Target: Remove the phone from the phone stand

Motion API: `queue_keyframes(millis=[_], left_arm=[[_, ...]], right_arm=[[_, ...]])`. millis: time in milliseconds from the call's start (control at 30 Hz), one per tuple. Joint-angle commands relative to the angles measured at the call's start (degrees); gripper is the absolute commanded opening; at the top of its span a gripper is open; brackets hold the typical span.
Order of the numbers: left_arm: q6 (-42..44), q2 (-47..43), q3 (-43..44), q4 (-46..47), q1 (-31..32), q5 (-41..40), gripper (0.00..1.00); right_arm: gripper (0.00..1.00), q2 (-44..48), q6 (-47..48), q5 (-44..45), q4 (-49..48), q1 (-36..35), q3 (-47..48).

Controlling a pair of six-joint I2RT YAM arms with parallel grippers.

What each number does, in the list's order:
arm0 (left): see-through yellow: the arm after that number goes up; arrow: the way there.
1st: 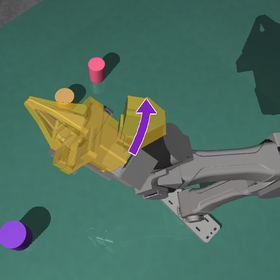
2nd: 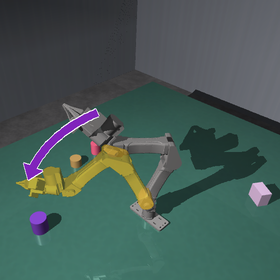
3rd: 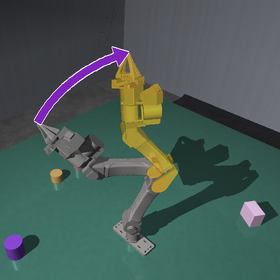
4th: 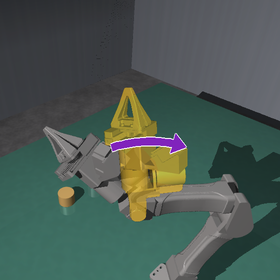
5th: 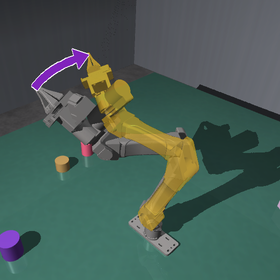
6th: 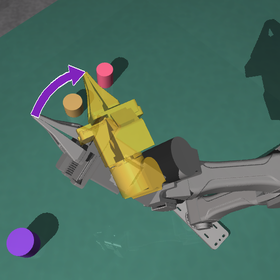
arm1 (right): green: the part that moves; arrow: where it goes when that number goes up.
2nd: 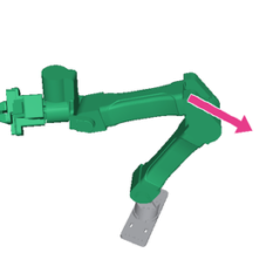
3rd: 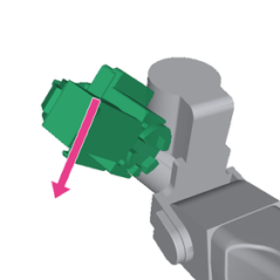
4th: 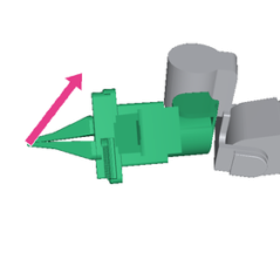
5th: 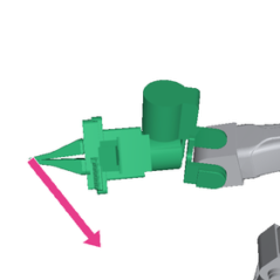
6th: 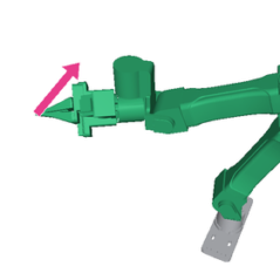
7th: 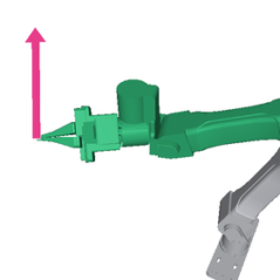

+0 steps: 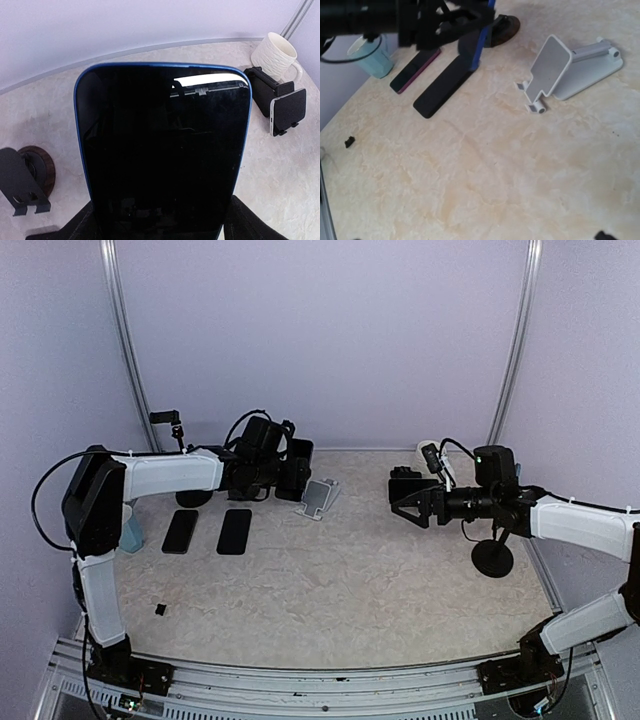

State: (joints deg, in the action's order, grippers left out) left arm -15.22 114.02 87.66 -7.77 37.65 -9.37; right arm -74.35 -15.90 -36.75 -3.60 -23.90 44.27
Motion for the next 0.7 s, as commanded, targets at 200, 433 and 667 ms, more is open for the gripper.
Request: queue_keyframes(millis=[200, 433, 667], left_arm=[[-11.0, -6.85, -8.1, -3.7, 3.91, -2.98, 0.52], [-14.03, -9.32, -12.97, -5.08, 5.07, -3.57, 0.51], [-17.77, -8.2, -12.86, -8.22, 5.51, 0.2, 0.51]], right_arm=[[0.99, 0.7, 0.12, 0.74, -0.54, -0.56, 1.16], [0.93, -1.5, -0.26, 3.54, 0.29, -0.92, 4.2], [0.91, -4.66, -0.98, 5.8, 0.53, -2.56, 7.95]])
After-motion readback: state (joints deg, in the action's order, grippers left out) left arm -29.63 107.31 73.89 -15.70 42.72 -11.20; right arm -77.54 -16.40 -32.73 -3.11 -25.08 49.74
